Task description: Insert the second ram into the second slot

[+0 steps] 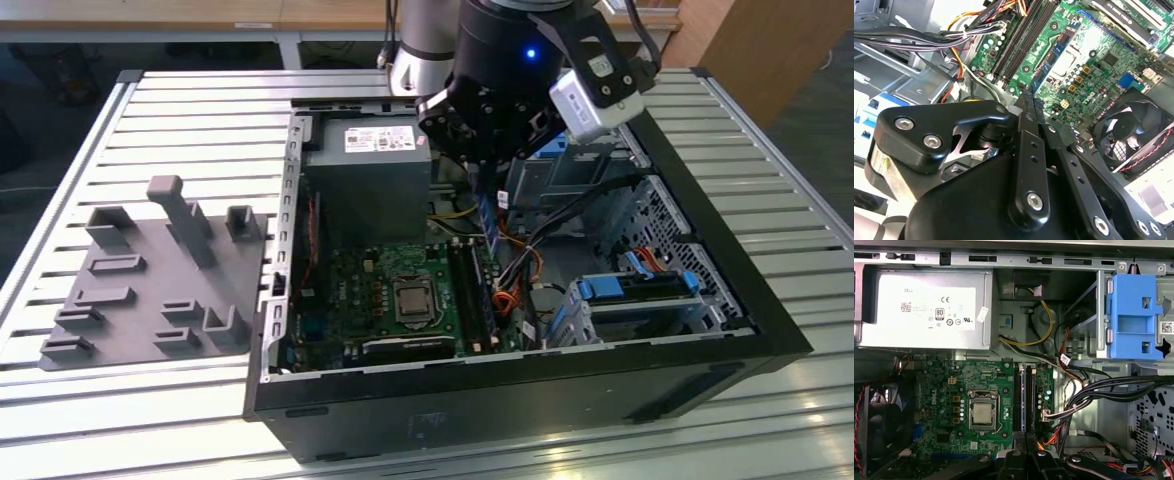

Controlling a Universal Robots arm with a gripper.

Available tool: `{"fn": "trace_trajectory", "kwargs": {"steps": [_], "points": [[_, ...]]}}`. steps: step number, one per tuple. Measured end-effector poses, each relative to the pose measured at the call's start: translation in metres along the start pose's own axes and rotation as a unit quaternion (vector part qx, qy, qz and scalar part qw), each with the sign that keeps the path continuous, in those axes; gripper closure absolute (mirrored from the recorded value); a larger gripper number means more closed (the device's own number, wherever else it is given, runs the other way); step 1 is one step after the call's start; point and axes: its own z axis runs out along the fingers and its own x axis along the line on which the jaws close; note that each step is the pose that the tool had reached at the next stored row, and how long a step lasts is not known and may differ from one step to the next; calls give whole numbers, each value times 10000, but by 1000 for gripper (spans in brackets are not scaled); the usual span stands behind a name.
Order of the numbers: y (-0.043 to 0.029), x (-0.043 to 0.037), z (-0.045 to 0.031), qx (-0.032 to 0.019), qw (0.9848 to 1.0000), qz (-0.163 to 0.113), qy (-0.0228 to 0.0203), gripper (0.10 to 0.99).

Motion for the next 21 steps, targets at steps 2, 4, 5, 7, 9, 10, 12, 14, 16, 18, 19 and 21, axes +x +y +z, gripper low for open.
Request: {"fn": "trace_trajectory", "kwargs": {"steps": [2,4,5,7,9,10,12,14,16,18,19,21], "points": [[-1,0,8,-1,10000,0,0,973],[-1,0,18,-1,10000,0,0,973],[-2,0,23,-1,10000,0,0,973],[-2,0,30,0,10000,0,0,973],[-2,0,38,-1,10000,0,0,973],[-2,0,41,-1,10000,0,0,973],[-3,0,47,-1,10000,0,0,973],[-3,0,53,-1,10000,0,0,973],[-3,0,60,-1,10000,0,0,973],[-3,1,67,-1,10000,0,0,973],[-4,1,72,-1,10000,0,0,973],[-4,1,81,-1,10000,0,0,973]]}}
